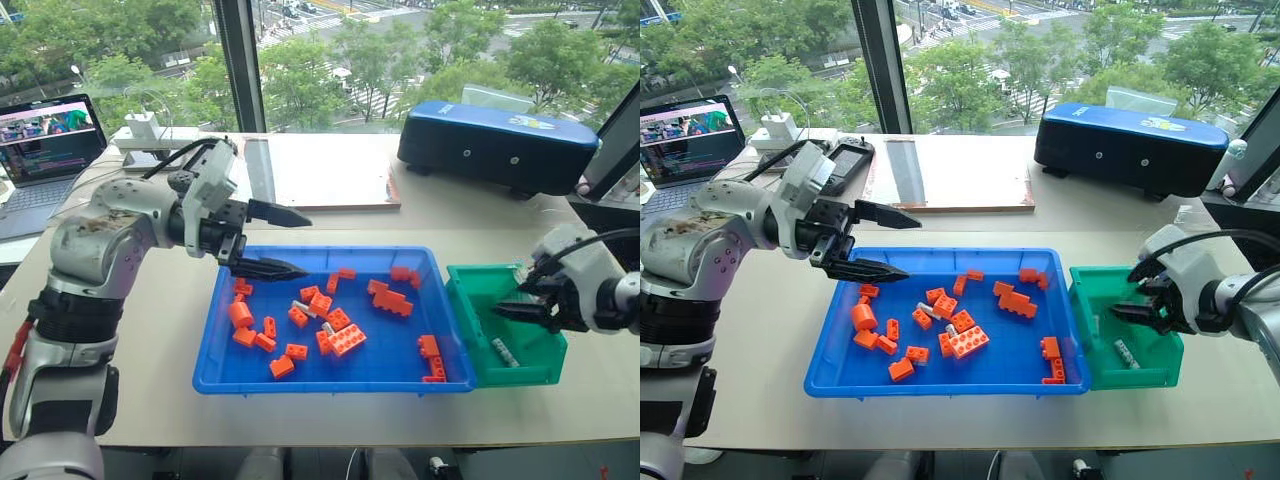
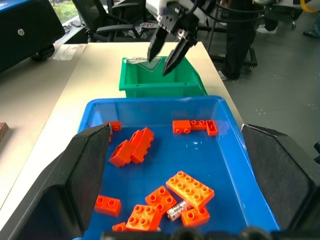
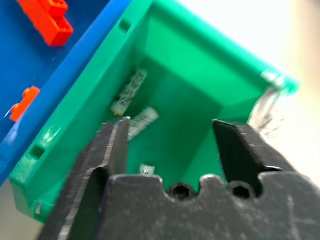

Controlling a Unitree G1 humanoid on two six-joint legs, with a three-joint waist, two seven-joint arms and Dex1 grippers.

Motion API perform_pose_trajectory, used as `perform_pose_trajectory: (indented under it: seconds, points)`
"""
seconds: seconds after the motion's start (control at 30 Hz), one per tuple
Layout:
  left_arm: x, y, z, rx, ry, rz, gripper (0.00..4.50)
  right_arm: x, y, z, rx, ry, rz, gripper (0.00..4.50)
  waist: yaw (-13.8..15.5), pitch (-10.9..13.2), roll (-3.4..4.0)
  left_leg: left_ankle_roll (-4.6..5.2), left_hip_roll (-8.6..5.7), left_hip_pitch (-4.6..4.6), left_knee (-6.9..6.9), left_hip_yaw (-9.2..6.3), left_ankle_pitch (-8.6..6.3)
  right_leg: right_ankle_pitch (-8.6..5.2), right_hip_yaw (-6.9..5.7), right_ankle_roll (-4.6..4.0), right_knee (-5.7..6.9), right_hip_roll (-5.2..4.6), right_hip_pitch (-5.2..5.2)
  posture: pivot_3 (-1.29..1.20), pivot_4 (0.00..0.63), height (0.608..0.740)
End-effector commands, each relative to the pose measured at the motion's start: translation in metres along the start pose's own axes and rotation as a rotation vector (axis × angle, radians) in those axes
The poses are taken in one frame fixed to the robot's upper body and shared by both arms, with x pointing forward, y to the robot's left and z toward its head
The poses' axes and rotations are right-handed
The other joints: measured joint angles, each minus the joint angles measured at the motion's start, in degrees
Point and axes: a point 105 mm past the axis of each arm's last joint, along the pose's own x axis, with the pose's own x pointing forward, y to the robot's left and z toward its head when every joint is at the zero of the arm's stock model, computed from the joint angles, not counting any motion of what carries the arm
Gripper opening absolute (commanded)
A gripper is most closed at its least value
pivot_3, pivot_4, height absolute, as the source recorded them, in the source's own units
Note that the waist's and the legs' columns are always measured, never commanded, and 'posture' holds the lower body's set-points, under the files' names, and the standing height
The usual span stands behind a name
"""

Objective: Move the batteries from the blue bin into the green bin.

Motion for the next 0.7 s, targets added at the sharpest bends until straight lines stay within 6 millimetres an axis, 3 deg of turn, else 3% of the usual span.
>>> perform_pose_trajectory:
  seconds: [0.03, 0.07, 0.13, 0.23, 0.4, 0.53, 0.7]
  points:
    - [-0.004, -0.007, -0.010, 0.017, 0.082, -0.008, 4.50, -0.008, 0.018, 0.044, -0.144, -0.151, 0.067, 4.45, -0.18, 0.00, 0.01, 0.00, 0.01, 0.01, -0.01, -0.02, 0.00, 0.00, -0.02, 0.00, 0.01, 0.01, 0.01, 0.00, 0.150, 0.732]
    - [-0.005, -0.007, -0.013, 0.013, 0.102, -0.006, 4.50, -0.007, 0.026, 0.051, -0.169, -0.178, 0.103, 4.45, -0.37, 0.00, 0.01, 0.00, 0.05, 0.02, -0.01, -0.04, 0.00, 0.00, -0.03, 0.00, -0.02, 0.06, 0.01, 0.00, 0.150, 0.732]
    - [-0.007, -0.004, -0.024, 0.020, 0.154, 0.028, 4.50, 0.004, 0.072, 0.068, -0.286, -0.270, 0.305, 4.45, -0.53, -0.01, -0.01, 0.00, 0.05, 0.02, -0.02, -0.04, 0.00, 0.00, -0.02, -0.01, -0.03, 0.07, 0.03, 0.00, 0.150, 0.732]
    - [-0.008, 0.012, -0.029, 0.055, 0.179, 0.122, 4.50, 0.016, 0.120, 0.067, -0.466, -0.287, 0.503, 4.45, -0.43, 0.01, -0.02, 0.00, 0.05, 0.00, -0.02, -0.07, 0.00, 0.00, -0.04, 0.00, -0.04, 0.09, 0.03, 0.00, 0.150, 0.732]
    - [-0.007, 0.009, -0.027, 0.059, 0.178, 0.094, 4.50, 0.034, 0.145, 0.071, -0.659, -0.320, 0.637, 4.45, 0.27, 0.03, -0.03, 0.00, -0.05, -0.10, 0.05, -0.05, 0.00, 0.01, -0.03, 0.02, -0.08, -0.04, 0.00, 0.00, 0.150, 0.732]
    - [-0.008, 0.007, -0.027, 0.058, 0.183, 0.090, 4.50, 0.042, 0.146, 0.074, -0.712, -0.343, 0.669, 4.45, 0.35, 0.03, -0.04, 0.00, -0.04, -0.07, 0.06, -0.06, 0.00, 0.00, -0.06, 0.02, -0.04, -0.02, 0.00, 0.00, 0.150, 0.732]
    - [-0.012, 0.011, -0.033, 0.070, 0.195, 0.152, 4.50, 0.065, 0.163, 0.074, -0.862, -0.409, 0.805, 4.45, -0.08, 0.02, -0.06, -0.02, -0.04, -0.03, 0.06, -0.04, 0.01, 0.00, -0.03, 0.02, 0.01, 0.01, -0.02, 0.00, 0.150, 0.732]
